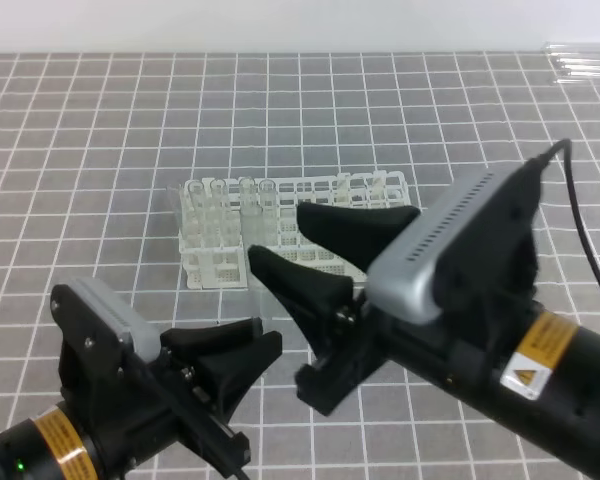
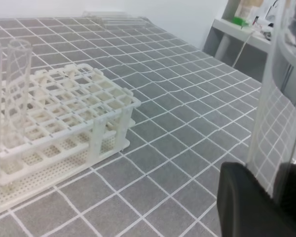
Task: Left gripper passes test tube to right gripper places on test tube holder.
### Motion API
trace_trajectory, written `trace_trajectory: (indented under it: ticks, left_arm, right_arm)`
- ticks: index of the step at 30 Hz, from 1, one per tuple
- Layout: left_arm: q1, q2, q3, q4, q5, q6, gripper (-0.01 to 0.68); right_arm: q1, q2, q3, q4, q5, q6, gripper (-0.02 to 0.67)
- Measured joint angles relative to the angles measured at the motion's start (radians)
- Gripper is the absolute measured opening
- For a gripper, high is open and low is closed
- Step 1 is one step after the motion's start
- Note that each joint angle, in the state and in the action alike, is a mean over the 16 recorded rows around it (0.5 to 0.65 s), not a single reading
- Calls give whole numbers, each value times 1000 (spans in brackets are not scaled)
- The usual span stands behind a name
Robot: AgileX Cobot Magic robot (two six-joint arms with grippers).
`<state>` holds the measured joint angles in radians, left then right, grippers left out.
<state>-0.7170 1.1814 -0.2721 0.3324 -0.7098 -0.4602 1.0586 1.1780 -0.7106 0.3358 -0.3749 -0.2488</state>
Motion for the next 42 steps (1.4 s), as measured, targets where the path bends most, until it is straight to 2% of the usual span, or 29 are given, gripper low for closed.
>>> trace_trajectory:
  ticks: [19,42]
  left_arm:
    - [0,0,0,36,-16,-12,51]
    - [0,0,0,21,-61,-12,51]
  right_arm:
    - [0,174,-84,45,-78,2,355]
    - [0,192,-96,48,-76,53,324]
